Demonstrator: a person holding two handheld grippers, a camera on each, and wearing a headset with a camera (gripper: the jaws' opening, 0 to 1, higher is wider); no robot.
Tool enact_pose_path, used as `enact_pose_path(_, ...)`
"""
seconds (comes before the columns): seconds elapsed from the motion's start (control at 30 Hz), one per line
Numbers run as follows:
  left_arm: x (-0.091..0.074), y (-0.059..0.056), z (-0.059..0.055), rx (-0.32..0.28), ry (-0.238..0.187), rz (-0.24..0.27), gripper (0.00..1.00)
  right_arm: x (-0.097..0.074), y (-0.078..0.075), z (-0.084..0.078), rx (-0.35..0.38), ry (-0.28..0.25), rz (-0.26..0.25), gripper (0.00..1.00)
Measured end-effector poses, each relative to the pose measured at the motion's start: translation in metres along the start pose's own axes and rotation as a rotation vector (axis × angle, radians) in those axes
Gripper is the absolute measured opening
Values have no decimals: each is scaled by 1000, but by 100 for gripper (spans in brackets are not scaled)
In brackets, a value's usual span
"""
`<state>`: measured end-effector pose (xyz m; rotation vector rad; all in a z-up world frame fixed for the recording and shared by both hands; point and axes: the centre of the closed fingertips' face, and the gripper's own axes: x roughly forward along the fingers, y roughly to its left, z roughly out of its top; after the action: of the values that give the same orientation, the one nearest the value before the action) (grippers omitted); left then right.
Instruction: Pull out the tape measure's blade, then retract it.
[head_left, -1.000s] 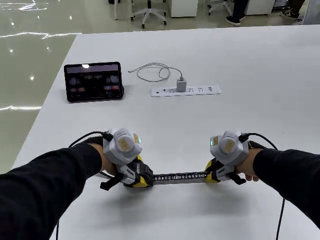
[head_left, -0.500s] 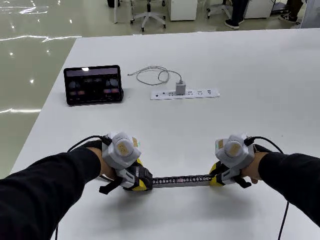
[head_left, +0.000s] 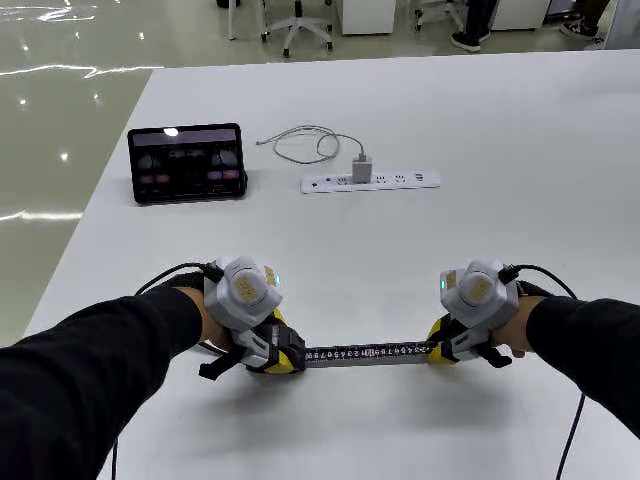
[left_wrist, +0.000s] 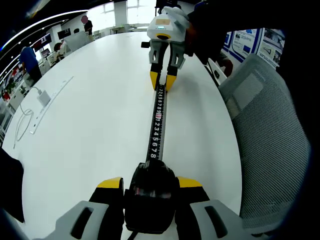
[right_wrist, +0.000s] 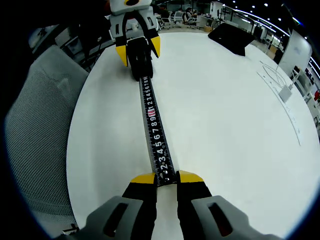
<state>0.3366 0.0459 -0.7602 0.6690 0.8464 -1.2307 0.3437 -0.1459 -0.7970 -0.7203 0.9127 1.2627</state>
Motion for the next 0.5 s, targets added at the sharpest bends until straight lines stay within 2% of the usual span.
enact_pose_path(0.5, 0, 0, -1, -4, 0, 0, 35, -7, -3, -9, 2, 2, -6, 10)
